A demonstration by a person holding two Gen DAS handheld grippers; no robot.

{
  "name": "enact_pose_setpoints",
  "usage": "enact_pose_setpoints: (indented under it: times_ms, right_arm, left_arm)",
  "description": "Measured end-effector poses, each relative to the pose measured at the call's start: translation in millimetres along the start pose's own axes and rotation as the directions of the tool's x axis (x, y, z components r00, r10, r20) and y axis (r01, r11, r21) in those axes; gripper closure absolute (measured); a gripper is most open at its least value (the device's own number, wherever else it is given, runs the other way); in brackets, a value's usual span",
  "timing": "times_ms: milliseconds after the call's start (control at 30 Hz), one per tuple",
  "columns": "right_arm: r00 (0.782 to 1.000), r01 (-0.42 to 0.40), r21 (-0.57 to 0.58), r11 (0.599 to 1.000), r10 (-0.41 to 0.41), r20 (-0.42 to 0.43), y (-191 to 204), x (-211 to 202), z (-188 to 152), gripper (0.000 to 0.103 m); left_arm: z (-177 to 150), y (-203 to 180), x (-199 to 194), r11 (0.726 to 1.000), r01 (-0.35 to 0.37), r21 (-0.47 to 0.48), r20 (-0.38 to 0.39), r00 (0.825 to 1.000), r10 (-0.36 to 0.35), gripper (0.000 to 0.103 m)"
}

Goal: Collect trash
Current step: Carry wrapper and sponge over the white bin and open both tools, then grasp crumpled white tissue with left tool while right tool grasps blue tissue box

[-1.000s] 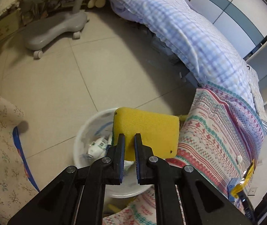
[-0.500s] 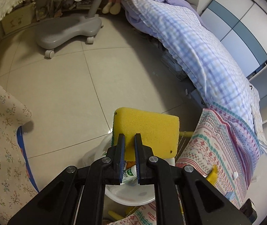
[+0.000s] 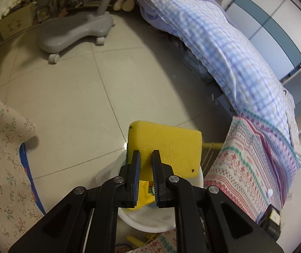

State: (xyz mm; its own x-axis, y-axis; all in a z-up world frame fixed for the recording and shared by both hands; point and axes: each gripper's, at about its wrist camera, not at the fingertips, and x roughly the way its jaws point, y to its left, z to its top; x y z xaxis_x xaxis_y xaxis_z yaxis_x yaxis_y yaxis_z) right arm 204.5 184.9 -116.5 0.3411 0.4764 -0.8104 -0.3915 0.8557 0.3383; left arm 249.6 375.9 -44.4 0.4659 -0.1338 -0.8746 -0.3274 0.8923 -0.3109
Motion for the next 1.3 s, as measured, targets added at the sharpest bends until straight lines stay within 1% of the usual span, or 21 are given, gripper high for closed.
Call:
enact_pose_setpoints:
  times_ms: [100, 167, 200, 233, 267, 300, 367, 467, 533, 567, 633, 700, 800, 867, 933, 967, 1067, 1133, 1200, 1233, 1300]
  right_arm:
    - [1.000, 0.014, 0.034, 0.999, -0.015, 0.024, -17, -18, -4, 0.066]
    - [0.999, 0.010, 0.070, 0.997, -0.014, 0.046, -29, -34, -6, 0.063]
    - [0.998, 0.010, 0.086, 0.996, -0.015, 0.055, -34, -42, -5, 0.062]
    - [0.998, 0.008, 0.102, 0.995, -0.015, 0.066, -40, -51, -6, 0.062]
    - [0.997, 0.004, 0.118, 0.993, -0.014, 0.078, -47, -62, -8, 0.062]
    - [0.996, 0.003, 0.127, 0.992, -0.014, 0.087, -53, -71, -9, 0.062]
    - [0.994, 0.012, 0.137, 0.990, -0.027, 0.107, -63, -93, -14, 0.062]
    - [0.990, 0.023, 0.142, 0.990, -0.042, 0.134, -79, -131, -24, 0.062]
    - [0.986, 0.049, 0.142, 0.989, -0.071, 0.153, -92, -157, -30, 0.059]
    - [0.981, 0.074, 0.147, 0.986, -0.098, 0.167, -99, -173, -35, 0.056]
    - [0.970, 0.115, 0.168, 0.979, -0.147, 0.195, -116, -203, -42, 0.054]
    - [0.959, 0.145, 0.193, 0.970, -0.186, 0.212, -132, -224, -46, 0.049]
    - [0.932, 0.200, 0.282, 0.938, -0.271, 0.242, -174, -264, -59, 0.046]
    - [0.917, 0.202, 0.347, 0.916, -0.301, 0.261, -199, -282, -69, 0.045]
    - [0.898, 0.201, 0.413, 0.888, -0.335, 0.284, -225, -300, -84, 0.041]
    - [0.888, 0.195, 0.459, 0.867, -0.355, 0.292, -242, -308, -94, 0.040]
    - [0.882, 0.180, 0.575, 0.798, -0.390, 0.265, -285, -324, -116, 0.040]
    - [0.877, 0.181, 0.608, 0.773, -0.406, 0.256, -299, -332, -122, 0.040]
    - [0.879, 0.171, 0.645, 0.745, -0.411, 0.242, -314, -341, -129, 0.040]
    - [0.880, 0.158, 0.657, 0.737, -0.408, 0.245, -317, -346, -133, 0.040]
    - [0.879, 0.123, 0.684, 0.719, -0.398, 0.261, -326, -358, -142, 0.040]
  left_arm:
    - [-3, -8, 6, 1.000, 0.007, 0.027, -0.028, 1.000, -0.006, 0.089]
    - [-7, -18, 13, 0.997, 0.008, 0.076, -0.061, 0.998, -0.003, 0.087]
    - [-10, -24, 18, 0.994, 0.003, 0.108, -0.085, 0.996, 0.006, 0.083]
    - [-12, -30, 23, 0.990, -0.008, 0.140, -0.108, 0.994, 0.023, 0.073]
    - [-15, -35, 28, 0.986, -0.024, 0.165, -0.125, 0.991, 0.045, 0.066]
    - [-16, -38, 32, 0.982, -0.042, 0.182, -0.131, 0.989, 0.066, 0.054]
    - [-15, -41, 31, 0.979, -0.072, 0.193, -0.111, 0.989, 0.094, 0.054]
    - [-13, -44, 20, 0.982, -0.084, 0.171, -0.060, 0.994, 0.095, 0.054]
    - [-14, -50, 18, 0.981, -0.077, 0.180, -0.055, 0.995, 0.088, 0.053]
    - [-14, -54, 19, 0.979, -0.074, 0.188, -0.058, 0.995, 0.086, 0.054]
    - [-18, -68, 21, 0.976, -0.063, 0.210, -0.069, 0.995, 0.079, 0.054]
    - [-22, -84, 22, 0.971, -0.055, 0.231, -0.069, 0.995, 0.073, 0.054]
    - [-31, -116, 23, 0.956, -0.071, 0.286, -0.052, 0.995, 0.090, 0.054]
    - [-37, -136, 25, 0.945, -0.072, 0.319, -0.049, 0.995, 0.092, 0.054]
    - [-48, -164, 27, 0.929, -0.057, 0.364, -0.053, 0.995, 0.082, 0.053]
    - [-52, -173, 28, 0.925, -0.051, 0.377, -0.056, 0.995, 0.078, 0.053]
    - [-69, -213, 33, 0.898, -0.025, 0.439, -0.067, 0.996, 0.060, 0.053]
    - [-86, -245, 38, 0.879, 0.004, 0.478, -0.085, 0.995, 0.042, 0.053]
    - [-101, -274, 41, 0.865, 0.059, 0.498, -0.117, 0.993, 0.000, 0.053]
    - [-111, -293, 43, 0.855, 0.105, 0.508, -0.142, 0.989, -0.038, 0.053]
    - [-129, -324, 48, 0.830, 0.173, 0.530, -0.181, 0.979, -0.088, 0.053]
